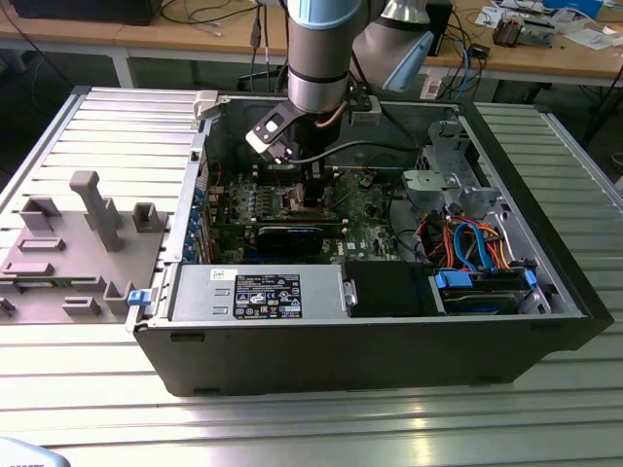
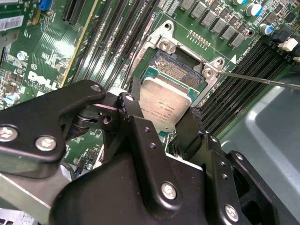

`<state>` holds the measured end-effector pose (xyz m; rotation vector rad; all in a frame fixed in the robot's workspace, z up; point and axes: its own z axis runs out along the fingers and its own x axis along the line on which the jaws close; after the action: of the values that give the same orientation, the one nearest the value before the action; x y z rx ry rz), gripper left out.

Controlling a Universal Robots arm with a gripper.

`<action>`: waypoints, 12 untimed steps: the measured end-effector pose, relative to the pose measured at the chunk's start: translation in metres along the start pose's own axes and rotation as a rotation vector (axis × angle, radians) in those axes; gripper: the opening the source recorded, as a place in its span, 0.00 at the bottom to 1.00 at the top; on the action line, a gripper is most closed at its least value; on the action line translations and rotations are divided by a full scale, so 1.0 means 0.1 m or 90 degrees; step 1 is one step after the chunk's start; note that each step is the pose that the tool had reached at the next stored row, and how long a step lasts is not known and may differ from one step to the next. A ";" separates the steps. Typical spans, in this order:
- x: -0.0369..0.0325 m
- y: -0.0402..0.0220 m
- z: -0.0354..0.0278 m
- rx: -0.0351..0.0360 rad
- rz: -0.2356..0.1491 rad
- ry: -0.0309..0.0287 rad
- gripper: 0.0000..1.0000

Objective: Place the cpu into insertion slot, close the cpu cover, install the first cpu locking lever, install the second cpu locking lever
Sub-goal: 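Place the cpu into insertion slot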

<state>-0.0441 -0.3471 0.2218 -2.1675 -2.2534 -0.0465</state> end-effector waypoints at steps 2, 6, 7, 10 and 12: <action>0.000 -0.014 0.013 -0.0001 0.004 0.0000 0.55; -0.001 -0.023 0.039 -0.0004 0.013 -0.0002 0.55; -0.001 -0.024 0.043 -0.0004 0.015 -0.0003 0.55; -0.001 -0.024 0.061 -0.0007 0.023 -0.0003 0.55; -0.001 -0.024 0.068 -0.0008 0.025 -0.0003 0.55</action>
<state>-0.0465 -0.3470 0.2150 -2.2126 -2.2100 -0.0469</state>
